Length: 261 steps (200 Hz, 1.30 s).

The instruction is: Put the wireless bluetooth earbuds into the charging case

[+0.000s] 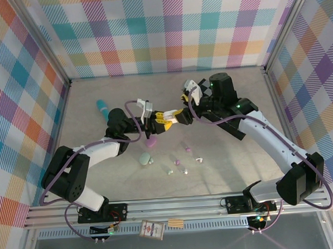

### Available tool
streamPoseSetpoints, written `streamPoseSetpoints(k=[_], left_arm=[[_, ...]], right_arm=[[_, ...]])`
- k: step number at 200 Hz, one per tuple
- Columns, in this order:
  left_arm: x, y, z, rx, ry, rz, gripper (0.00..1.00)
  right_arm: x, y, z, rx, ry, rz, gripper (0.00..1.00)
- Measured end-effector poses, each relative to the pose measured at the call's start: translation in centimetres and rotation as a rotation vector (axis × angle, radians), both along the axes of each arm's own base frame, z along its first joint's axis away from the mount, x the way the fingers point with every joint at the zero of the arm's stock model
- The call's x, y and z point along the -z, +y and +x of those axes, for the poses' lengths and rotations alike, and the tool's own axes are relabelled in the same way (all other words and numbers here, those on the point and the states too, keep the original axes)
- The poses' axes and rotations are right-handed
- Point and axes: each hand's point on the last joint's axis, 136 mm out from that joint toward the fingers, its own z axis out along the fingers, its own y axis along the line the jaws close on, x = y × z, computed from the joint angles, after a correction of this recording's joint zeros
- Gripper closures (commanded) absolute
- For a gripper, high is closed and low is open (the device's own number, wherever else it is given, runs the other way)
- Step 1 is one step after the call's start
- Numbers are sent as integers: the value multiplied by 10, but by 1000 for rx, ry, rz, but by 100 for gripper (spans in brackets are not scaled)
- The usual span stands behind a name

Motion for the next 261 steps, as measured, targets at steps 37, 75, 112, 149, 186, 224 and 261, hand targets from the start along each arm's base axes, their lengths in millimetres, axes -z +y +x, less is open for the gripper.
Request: streamPoseSetpoints(k=[37,75,112,149,186,224,261], left_arm=[[2,3,-7,-23,-68,55,89],[21,5,-10,-70,-137,159,89],[34,8,-4,-136,-219,229,89],[41,11,-2,-163,-265,253,88],[47,11,3,-200,-303,290,88],[57,18,9,-272,-327,324,89],[65,24,18,-341,-333,346,88]], right_arm=[[-9,-4,8,29,-7,28,11],[-15,-2,-7,-23,-2,67,7],[-14,-20,-5,118,57,137,4],[5,-30,-6,175,170,169,6],[26,-34,-9,223,262,150,12],[56,-52,-1,425,439,118,18],[115,-74,-15,635,714,42,26]])
